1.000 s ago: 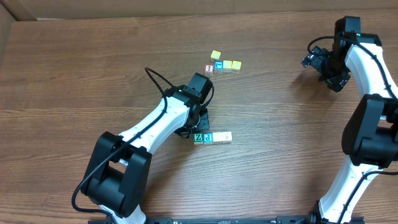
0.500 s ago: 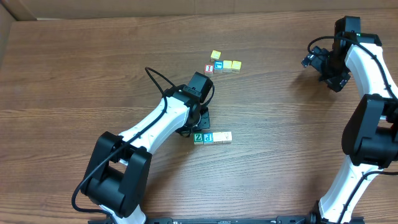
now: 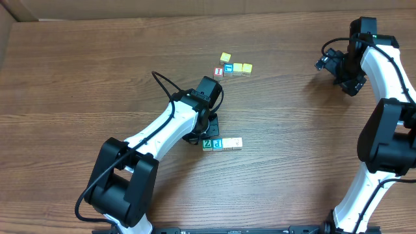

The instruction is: Flip 5 blocks

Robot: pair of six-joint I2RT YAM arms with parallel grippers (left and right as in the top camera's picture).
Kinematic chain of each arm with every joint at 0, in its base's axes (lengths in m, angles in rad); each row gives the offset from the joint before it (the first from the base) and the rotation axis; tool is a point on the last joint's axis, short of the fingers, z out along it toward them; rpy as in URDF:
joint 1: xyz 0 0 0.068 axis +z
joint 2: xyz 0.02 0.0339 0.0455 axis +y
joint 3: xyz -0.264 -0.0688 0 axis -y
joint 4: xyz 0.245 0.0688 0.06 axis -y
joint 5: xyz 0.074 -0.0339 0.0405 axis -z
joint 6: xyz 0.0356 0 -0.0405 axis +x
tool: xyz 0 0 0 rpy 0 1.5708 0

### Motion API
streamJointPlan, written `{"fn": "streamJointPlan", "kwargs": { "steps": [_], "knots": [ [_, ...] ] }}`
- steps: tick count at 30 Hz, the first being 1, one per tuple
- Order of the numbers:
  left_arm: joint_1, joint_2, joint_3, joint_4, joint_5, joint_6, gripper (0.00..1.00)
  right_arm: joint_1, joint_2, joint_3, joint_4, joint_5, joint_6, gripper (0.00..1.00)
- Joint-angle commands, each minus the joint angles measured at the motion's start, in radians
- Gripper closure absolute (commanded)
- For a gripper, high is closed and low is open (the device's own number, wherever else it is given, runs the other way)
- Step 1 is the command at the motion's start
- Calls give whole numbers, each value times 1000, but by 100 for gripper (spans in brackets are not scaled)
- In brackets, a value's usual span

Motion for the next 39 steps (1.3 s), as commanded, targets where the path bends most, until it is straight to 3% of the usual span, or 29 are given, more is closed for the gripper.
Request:
{"fn": "streamJointPlan", "kwargs": {
  "steps": [1, 19, 24, 31, 39],
  "knots": [
    [-8, -4, -7, -3, 27, -9, 96, 1, -30, 17, 4, 0, -4, 0],
    [-7, -4, -7, 0, 17, -5, 96, 1, -30, 17, 5, 0, -4, 0],
    [5, -6, 5, 37, -77, -6, 96, 1, -30, 17, 5, 0, -4, 0],
    [83, -26, 90, -100, -83, -5, 96, 1, -30, 17, 4, 0, -4, 0],
    [66, -18, 25, -158, -74, -6, 96, 1, -30, 17, 4, 0, -4, 0]
  ]
}}
